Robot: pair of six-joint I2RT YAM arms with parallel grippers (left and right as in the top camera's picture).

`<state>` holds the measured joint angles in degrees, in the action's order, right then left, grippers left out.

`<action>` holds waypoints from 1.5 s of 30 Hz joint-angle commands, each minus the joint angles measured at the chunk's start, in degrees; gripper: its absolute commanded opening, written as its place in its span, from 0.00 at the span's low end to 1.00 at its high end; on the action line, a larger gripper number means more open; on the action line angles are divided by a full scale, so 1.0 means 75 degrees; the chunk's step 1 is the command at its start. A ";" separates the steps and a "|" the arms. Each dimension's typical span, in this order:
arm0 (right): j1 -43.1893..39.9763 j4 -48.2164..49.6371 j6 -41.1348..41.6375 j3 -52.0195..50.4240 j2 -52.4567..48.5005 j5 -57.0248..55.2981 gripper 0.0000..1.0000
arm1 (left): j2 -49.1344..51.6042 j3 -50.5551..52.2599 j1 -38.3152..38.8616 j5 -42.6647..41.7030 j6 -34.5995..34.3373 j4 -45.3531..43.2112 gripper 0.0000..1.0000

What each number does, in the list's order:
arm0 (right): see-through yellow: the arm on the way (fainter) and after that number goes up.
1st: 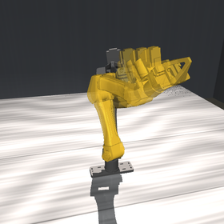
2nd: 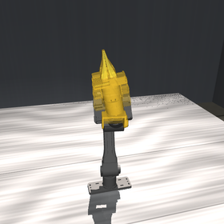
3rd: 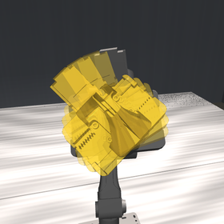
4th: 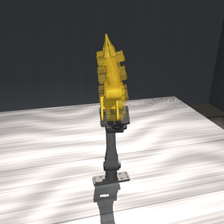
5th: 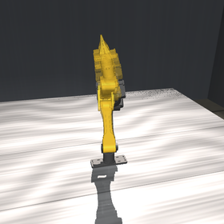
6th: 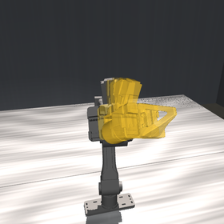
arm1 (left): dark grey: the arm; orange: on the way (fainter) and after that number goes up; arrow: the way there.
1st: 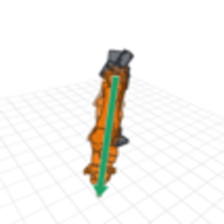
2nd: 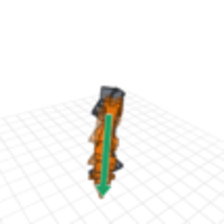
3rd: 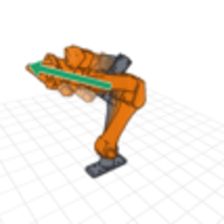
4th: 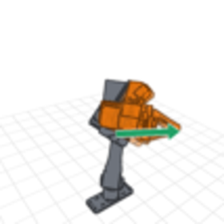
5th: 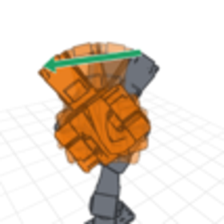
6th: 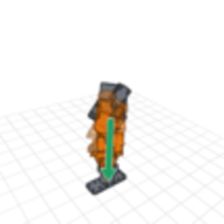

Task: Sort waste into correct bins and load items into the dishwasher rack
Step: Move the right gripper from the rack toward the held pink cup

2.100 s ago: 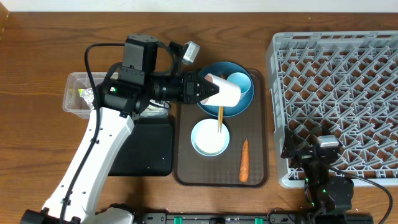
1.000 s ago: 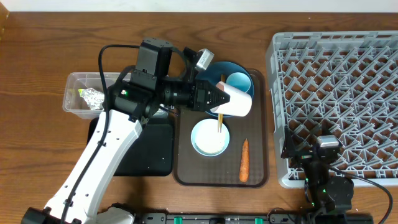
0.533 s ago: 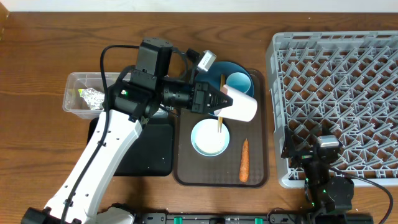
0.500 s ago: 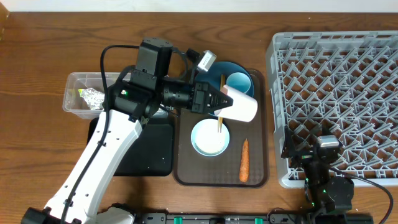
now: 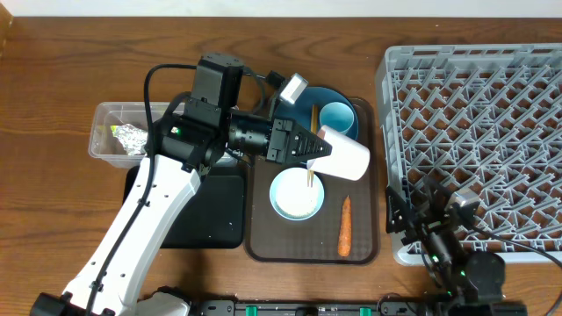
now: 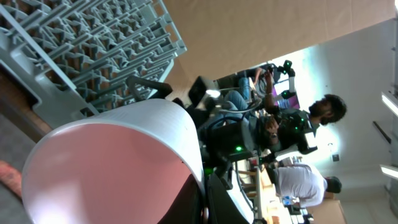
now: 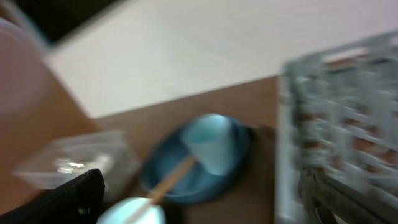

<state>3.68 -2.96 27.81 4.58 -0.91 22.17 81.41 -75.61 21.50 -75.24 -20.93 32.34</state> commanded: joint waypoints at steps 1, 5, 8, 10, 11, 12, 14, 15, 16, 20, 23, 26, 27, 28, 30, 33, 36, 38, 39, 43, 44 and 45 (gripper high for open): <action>0.0216 0.0047 0.0860 0.0982 -0.0102 0.1460 0.99 | 0.0079 0.0023 0.0017 -0.0437 0.0099 -0.0044 0.06; 0.0216 0.0044 0.0857 0.2107 -0.0764 0.2576 0.99 | 0.0079 0.0023 0.0017 -0.0516 0.0099 -0.0044 0.06; 0.0216 0.0038 0.0851 0.2751 -0.1556 0.3552 0.99 | 0.0079 0.0023 0.0017 -0.0726 0.0102 -0.0044 0.06; 0.0216 0.0055 0.0705 0.3040 -0.2180 0.4296 0.99 | 0.0079 0.0023 0.0017 -0.0968 0.0102 -0.0044 0.06; 0.0213 0.0058 0.0554 0.3165 -0.2527 0.4695 0.99 | 0.0076 0.0023 0.0017 -0.1093 0.0102 -0.0047 0.06; 0.0207 0.0079 0.0484 0.3252 -0.2815 0.5007 0.99 | 0.0076 0.0023 0.0017 -0.1174 0.0102 -0.0047 0.06; 0.0195 0.0446 0.0484 0.3398 -0.3436 0.5855 0.99 | 0.0076 0.0023 0.0017 -0.1346 0.0102 -0.0047 0.06; 0.0195 0.0871 0.0501 0.3439 -0.3751 0.6336 0.99 | 0.0076 0.0023 0.0017 -0.1443 0.0102 -0.0050 0.06; 0.0195 0.1306 0.0562 0.3448 -0.3990 0.6659 0.99 | 0.0076 0.0023 0.0017 -0.1507 0.0102 -0.0047 0.06; 0.0195 0.2562 0.1128 0.3448 -0.4660 0.6898 0.99 | 0.0076 0.0023 0.0017 -0.1550 0.0105 -0.0047 0.06; 0.0195 0.2990 0.1142 0.3448 -0.4806 0.7026 0.99 | 0.0076 0.0023 0.0017 -0.1550 0.0105 -0.0050 0.06; 0.0169 0.2999 0.0935 0.3433 -0.4823 0.7058 0.99 | 0.0076 0.0023 0.0012 -0.1664 0.0102 -0.0169 0.06; 0.0119 0.2996 0.0906 0.3433 -0.4823 0.7085 0.99 | 0.0076 0.0023 0.0003 -0.1795 0.0099 -0.0303 0.06; 0.0041 0.2999 0.0912 0.3433 -0.4823 0.7114 0.99 | 0.0076 0.0023 -0.0017 -0.1967 0.0082 -0.0487 0.06; -0.0181 0.3005 0.0921 0.3433 -0.4823 0.7189 0.99 | 0.0076 0.0023 -0.0087 -0.1976 -0.0192 -0.0702 0.06; -0.0644 0.3016 0.1218 0.3433 -0.4823 0.7426 0.99 | 0.0076 0.0023 -0.0297 -0.1973 -0.0367 -0.0877 0.06; -0.1122 0.3057 0.1320 0.3433 -0.4823 0.7799 0.99 | 0.0076 0.0023 -0.0481 -0.1973 -0.0460 -0.0866 0.06; -0.1457 0.3051 0.1317 0.3433 -0.4832 0.8008 0.99 | 0.0076 0.0023 -0.0522 -0.1973 -0.0513 -0.0868 0.06; -0.1614 0.3054 0.1317 0.3433 -0.4832 0.8078 0.99 | 0.0076 0.0023 -0.0525 -0.1973 -0.0510 -0.0866 0.06; -0.2206 0.3048 0.1314 0.3430 -0.4841 0.8259 0.99 | 0.0076 0.0023 -0.0516 -0.1973 -0.0510 -0.0833 0.06; -0.2296 0.3045 0.1311 0.3427 -0.4870 0.8262 0.99 | 0.0076 0.0023 -0.0490 -0.1973 -0.0507 -0.0822 0.06; -0.2343 0.3045 0.1300 0.3418 -0.4902 0.8256 0.99 | 0.0076 0.0023 -0.0455 -0.1970 -0.0507 -0.0813 0.06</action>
<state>-12.36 19.64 36.93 29.10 -37.34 82.11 81.41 -75.57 17.74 -88.42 -24.23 26.33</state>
